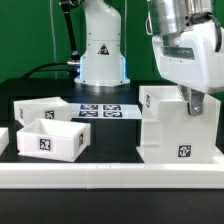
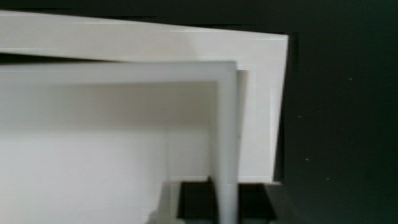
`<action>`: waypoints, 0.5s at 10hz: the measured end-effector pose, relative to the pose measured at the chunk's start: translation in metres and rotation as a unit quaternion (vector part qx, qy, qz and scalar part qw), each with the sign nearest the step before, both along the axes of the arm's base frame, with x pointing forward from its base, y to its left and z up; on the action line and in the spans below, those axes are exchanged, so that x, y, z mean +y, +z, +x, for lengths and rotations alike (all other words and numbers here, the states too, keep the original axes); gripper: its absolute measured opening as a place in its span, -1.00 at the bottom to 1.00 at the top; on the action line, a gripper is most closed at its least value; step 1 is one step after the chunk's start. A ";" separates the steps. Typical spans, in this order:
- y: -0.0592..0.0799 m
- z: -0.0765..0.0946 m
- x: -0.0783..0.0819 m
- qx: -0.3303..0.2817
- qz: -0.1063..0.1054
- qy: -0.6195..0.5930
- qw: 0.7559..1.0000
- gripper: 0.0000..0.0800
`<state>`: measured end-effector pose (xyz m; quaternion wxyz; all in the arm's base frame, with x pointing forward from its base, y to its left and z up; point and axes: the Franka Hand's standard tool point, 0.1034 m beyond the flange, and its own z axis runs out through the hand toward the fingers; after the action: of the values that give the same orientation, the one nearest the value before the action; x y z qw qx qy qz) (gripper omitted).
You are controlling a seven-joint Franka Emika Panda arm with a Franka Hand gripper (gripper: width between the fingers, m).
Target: Assemble drawer
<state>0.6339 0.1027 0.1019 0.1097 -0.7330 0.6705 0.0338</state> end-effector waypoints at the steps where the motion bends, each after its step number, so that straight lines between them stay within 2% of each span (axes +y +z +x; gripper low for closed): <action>1: 0.000 0.005 0.000 0.001 0.001 0.000 1.000 -0.90; 4: 0.000 0.011 -0.001 0.007 0.003 0.001 1.000 -0.90; 5: 0.000 0.011 0.000 0.007 0.003 0.003 1.000 -0.70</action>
Offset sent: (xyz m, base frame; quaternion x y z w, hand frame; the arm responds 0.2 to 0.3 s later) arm 0.0221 -0.0009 0.0023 -0.0049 0.0017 0.0075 1.0000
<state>0.6449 0.1024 0.1016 0.1074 -0.7348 0.6685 0.0411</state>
